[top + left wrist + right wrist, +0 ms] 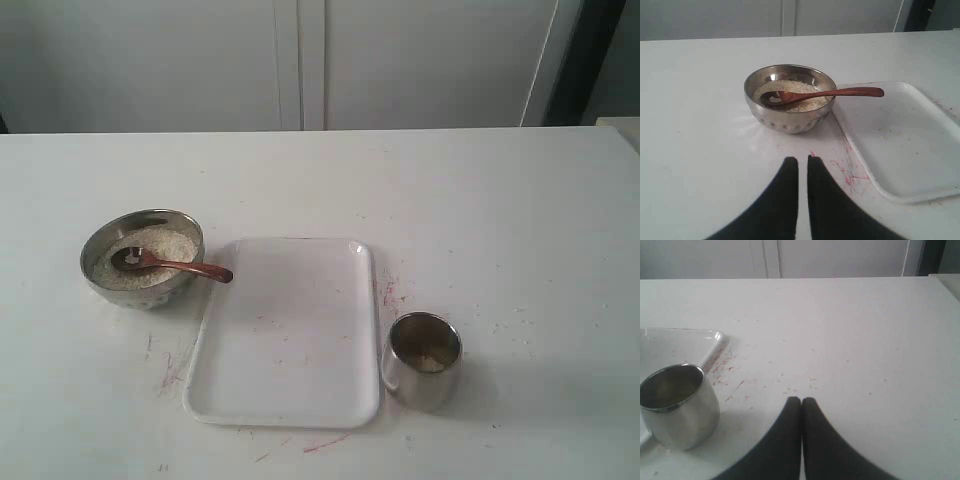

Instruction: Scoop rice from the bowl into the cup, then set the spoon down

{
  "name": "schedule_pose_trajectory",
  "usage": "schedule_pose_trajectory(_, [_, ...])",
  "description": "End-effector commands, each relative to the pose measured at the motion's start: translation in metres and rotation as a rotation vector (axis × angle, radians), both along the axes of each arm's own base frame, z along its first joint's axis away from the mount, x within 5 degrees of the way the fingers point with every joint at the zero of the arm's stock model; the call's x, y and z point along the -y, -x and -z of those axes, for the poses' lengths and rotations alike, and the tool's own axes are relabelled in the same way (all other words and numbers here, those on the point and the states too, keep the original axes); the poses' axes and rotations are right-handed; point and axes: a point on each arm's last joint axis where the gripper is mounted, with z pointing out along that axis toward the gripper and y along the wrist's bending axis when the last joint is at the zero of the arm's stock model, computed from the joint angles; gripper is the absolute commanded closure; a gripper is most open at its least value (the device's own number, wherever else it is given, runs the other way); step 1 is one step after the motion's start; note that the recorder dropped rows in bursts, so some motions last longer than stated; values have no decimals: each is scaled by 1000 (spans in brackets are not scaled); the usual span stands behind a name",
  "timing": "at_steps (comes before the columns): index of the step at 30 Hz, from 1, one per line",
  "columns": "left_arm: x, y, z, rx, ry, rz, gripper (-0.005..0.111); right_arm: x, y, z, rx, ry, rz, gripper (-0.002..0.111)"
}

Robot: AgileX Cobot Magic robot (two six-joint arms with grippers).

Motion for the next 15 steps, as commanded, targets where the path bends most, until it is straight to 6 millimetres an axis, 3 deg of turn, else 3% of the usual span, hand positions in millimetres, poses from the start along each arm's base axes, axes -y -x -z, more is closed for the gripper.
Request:
schedule_pose_trajectory(1, [0, 0, -2, 7, 11, 7, 92, 1, 0, -1, 13, 14, 6, 108])
schedule_pose_trajectory(5, [0, 0, -2, 7, 11, 7, 92, 0, 0, -2, 27, 7, 5, 108])
schedule_pose_trajectory(15, [0, 0, -2, 7, 11, 7, 92, 0, -3, -22, 251, 4, 6, 108])
